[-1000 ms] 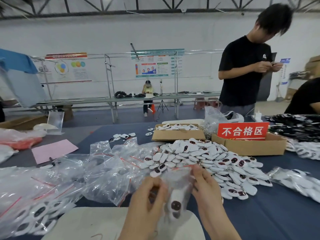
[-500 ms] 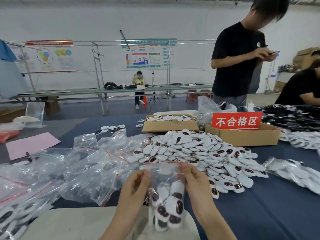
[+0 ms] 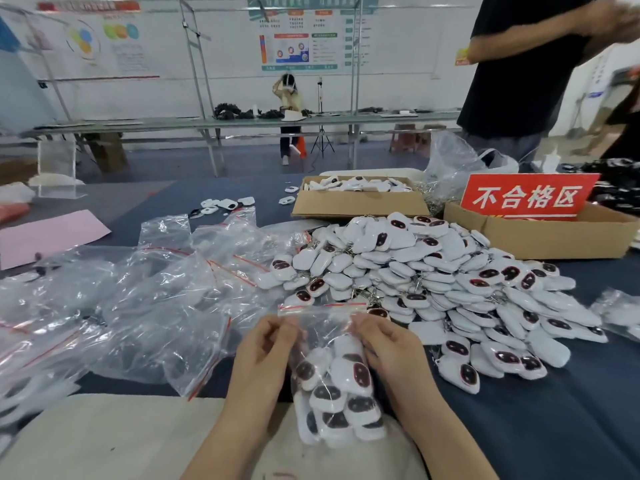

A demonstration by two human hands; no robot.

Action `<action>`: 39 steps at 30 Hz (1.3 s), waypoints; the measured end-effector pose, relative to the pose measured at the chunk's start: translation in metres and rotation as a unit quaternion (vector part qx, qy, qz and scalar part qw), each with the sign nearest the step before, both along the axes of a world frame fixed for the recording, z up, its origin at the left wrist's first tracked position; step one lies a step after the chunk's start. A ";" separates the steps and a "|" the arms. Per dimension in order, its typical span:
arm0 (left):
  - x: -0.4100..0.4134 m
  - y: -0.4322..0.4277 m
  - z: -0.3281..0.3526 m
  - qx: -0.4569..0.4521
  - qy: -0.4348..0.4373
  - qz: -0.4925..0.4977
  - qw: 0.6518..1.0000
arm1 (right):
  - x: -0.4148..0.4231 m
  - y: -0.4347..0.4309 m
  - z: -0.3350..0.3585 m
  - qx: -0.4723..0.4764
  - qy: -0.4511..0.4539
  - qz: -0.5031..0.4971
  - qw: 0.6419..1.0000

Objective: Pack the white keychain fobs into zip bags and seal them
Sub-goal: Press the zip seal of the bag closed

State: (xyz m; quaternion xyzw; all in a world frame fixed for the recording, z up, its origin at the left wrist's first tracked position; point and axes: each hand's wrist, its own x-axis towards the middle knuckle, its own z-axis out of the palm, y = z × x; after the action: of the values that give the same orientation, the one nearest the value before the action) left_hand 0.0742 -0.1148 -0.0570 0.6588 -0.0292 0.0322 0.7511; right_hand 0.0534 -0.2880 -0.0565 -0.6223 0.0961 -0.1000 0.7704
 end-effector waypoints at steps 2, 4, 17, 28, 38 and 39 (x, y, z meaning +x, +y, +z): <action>0.001 0.000 0.000 0.011 -0.002 0.005 1.000 | 0.000 -0.001 0.000 0.012 0.000 0.008 1.000; 0.001 0.000 0.000 0.011 -0.001 0.008 1.000 | 0.001 -0.001 0.001 0.014 0.000 0.006 1.000; -0.006 -0.002 0.006 -0.027 0.006 -0.016 0.999 | 0.002 0.002 0.002 0.024 0.002 -0.033 0.999; -0.008 -0.003 0.005 -0.027 -0.014 -0.047 0.998 | 0.000 0.002 0.003 0.037 -0.006 -0.053 0.998; -0.008 -0.003 0.007 -0.028 -0.013 -0.041 0.999 | -0.006 0.002 0.007 -0.014 0.002 -0.011 1.000; -0.009 -0.003 0.007 -0.026 -0.015 -0.041 0.999 | -0.006 0.003 0.006 -0.030 0.006 -0.003 1.000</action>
State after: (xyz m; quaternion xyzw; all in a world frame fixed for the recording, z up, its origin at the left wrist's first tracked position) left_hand 0.0655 -0.1182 -0.0496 0.6368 -0.0664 0.0119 0.7681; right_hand 0.0470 -0.2854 -0.0500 -0.6452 0.1000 -0.1016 0.7506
